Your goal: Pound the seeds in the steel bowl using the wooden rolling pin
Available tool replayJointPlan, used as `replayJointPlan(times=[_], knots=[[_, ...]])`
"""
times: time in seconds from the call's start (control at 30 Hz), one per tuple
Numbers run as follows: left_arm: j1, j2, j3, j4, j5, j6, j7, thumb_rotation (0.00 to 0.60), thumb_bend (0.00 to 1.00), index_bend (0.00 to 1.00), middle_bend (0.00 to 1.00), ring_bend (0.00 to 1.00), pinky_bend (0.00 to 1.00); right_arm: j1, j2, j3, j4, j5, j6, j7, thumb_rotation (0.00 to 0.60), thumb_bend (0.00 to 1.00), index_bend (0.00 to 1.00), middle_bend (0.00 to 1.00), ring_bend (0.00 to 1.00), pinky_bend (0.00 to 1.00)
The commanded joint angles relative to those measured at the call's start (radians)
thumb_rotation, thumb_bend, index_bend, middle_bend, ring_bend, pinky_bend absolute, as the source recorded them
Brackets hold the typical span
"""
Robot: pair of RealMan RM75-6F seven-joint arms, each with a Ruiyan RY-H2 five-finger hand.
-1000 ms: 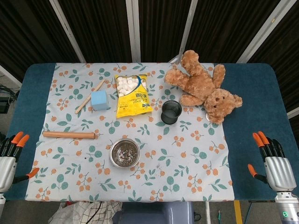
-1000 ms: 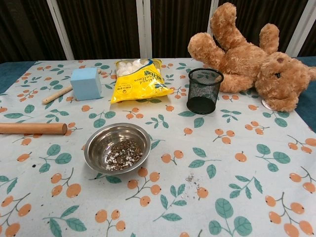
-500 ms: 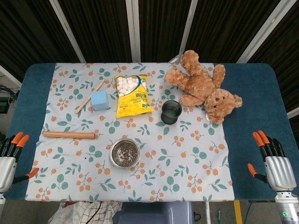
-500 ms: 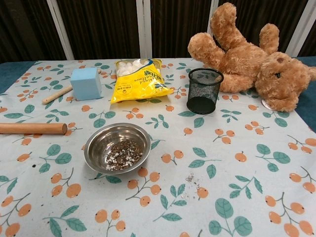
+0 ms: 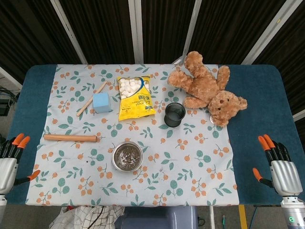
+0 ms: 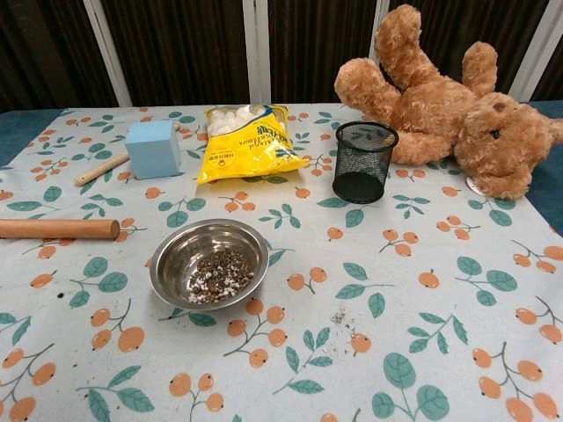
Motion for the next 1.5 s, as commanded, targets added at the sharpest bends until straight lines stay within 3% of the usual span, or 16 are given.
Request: replayJointPlan(times=[0.03,0.23,0.37,0.73,1.07,1.5], knots=[[-0.031,0.001,-0.018,-0.027,-0.033,-0.046,0.058,0.6,0.14,0.02,0.01,0.0,0.0,0.002,0.001,0.001,0.001,0.002,-0.004,0.012,0.6,0.36,0.0,0.0,0.0,0.0],[-0.118,-0.013,-0.06,-0.082,-0.137,-0.177,0.221,0.6,0.17,0.19,0.15,0.0,0.0,0.01,0.01,0.005,-0.011,0.003,-0.016,0.025,0.6,0.36,0.0,0.0,0.0,0.0],[-0.197,-0.064,-0.11,-0.097,-0.249,-0.256,0.363,0.6,0.23,0.25,0.21,0.0,0.0,0.016,0.017,0.01,-0.02,0.015,-0.029,0.036,0.6,0.36,0.0,0.0,0.0,0.0],[-0.358,-0.226,-0.184,0.014,-0.482,-0.347,0.603,0.6,0.38,0.32,0.26,0.0,0.0,0.017,0.03,0.01,-0.03,0.031,-0.044,0.069,0.6,0.36,0.0,0.0,0.0,0.0],[-0.458,-0.348,-0.207,0.141,-0.621,-0.404,0.659,0.6,0.43,0.35,0.28,0.0,0.0,0.007,0.023,0.005,-0.02,0.034,-0.037,0.088,0.6,0.36,0.0,0.0,0.0,0.0],[-0.508,-0.42,-0.187,0.218,-0.677,-0.428,0.642,0.6,0.43,0.39,0.33,0.0,0.0,0.016,0.03,0.016,-0.038,0.056,-0.056,0.072,0.6,0.36,0.0,0.0,0.0,0.0]])
